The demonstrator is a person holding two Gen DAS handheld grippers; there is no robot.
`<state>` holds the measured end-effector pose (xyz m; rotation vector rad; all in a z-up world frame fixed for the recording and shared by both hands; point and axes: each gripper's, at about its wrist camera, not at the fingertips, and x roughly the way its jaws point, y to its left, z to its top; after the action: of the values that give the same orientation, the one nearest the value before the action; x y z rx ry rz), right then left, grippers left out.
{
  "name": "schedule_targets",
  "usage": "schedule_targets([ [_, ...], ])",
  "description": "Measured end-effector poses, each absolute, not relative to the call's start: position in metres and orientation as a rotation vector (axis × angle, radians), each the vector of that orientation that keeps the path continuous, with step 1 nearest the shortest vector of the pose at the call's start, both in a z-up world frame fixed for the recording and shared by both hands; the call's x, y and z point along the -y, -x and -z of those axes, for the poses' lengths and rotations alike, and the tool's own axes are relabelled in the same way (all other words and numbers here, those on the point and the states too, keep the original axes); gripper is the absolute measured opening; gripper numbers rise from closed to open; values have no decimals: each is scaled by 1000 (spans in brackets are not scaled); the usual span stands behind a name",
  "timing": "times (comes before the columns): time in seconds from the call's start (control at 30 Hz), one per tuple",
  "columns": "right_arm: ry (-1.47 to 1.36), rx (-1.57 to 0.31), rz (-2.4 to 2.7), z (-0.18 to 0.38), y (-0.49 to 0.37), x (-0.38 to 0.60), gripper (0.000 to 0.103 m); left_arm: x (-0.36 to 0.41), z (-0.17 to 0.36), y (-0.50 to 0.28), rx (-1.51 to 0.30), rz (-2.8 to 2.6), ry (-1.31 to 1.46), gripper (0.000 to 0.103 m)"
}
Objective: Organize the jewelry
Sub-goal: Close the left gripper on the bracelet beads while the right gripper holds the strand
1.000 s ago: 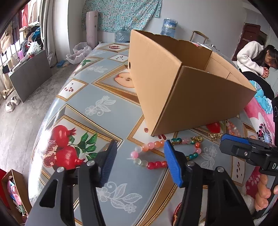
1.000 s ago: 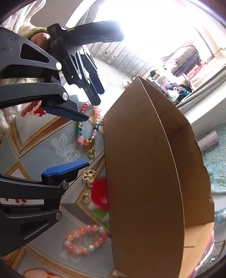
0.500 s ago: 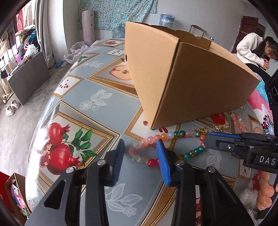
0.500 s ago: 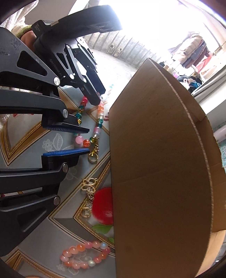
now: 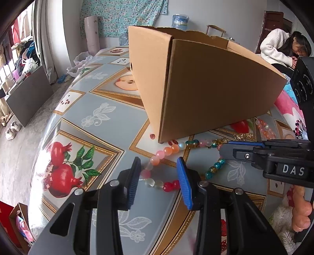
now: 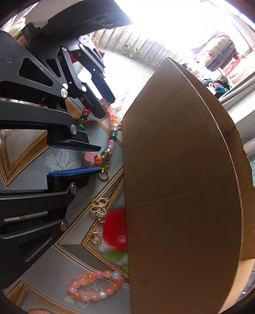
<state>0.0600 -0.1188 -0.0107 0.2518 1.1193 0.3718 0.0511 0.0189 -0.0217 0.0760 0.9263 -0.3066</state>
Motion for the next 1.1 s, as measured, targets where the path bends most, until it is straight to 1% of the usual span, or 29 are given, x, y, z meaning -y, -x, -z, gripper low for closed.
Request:
schedule_targets([
  [0.07,-247,-1118,-375,10,-59,116,7,-19,22,-51,-926,312,-79,37],
  [0.13,-228,-1114,-368,9,-58,115,6,-17,21,-50,-928,319,-83,37],
  [0.23,-227,-1115,-370,9,-54,108,6,-17,21,-47,-931,325,-85,33],
  [0.33,-227,-1114,-376,9,-47,116,5,-15,20,-42,-938,337,-90,32],
  [0.4,-228,-1110,-378,8,-45,116,0,-15,20,-38,-942,342,-94,32],
  [1.0,-244,-1137,-373,20,-35,113,0,-5,20,-19,-954,363,-121,32],
  [1.1,-255,-1125,-387,17,-32,117,6,-4,20,-20,-954,359,-124,32],
])
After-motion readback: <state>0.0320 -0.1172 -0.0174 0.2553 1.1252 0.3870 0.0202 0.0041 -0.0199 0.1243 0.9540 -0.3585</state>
